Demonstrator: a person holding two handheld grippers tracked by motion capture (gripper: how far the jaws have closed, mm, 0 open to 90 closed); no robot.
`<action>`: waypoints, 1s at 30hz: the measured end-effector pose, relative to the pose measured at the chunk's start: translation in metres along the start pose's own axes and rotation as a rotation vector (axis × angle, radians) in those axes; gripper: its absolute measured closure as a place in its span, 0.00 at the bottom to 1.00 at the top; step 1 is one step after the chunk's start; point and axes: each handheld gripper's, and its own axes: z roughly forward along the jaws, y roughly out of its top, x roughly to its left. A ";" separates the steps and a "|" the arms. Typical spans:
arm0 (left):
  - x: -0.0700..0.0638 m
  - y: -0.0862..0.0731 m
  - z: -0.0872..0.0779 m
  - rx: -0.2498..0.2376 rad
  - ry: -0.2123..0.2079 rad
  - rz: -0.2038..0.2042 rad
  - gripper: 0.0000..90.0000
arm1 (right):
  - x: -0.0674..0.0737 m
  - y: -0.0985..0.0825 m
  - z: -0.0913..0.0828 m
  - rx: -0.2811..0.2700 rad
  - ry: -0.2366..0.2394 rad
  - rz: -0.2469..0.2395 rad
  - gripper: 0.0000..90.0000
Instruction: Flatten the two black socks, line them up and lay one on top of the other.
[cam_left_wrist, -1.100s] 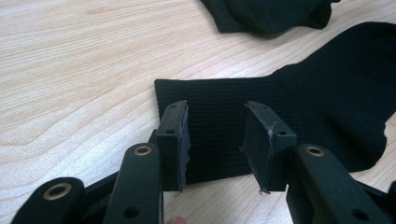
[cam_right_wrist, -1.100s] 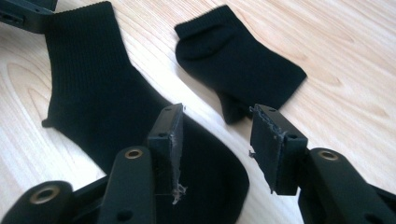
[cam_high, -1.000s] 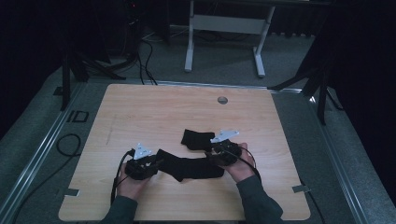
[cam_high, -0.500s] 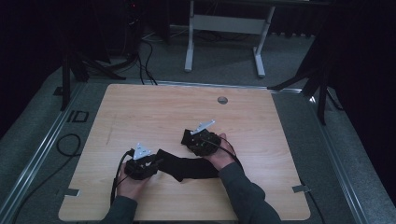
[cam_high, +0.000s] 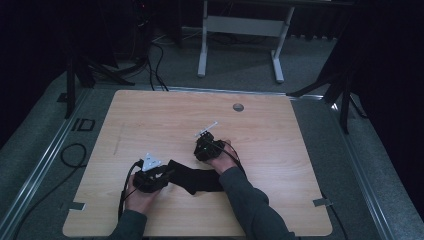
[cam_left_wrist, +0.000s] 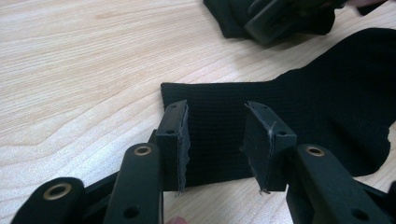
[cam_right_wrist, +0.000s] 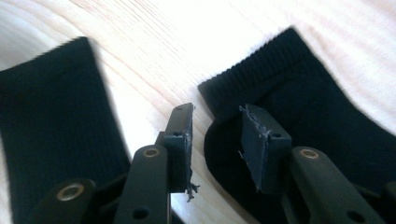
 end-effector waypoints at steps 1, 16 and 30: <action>0.000 0.000 0.000 0.000 -0.001 0.001 0.67 | -0.001 0.001 0.003 0.006 0.009 0.010 0.76; 0.000 0.000 0.001 0.001 0.002 0.002 0.67 | 0.010 0.003 -0.004 -0.044 0.066 0.055 0.98; -0.001 0.000 0.003 0.012 0.004 0.000 0.67 | 0.000 -0.001 -0.054 -0.215 0.148 0.130 0.98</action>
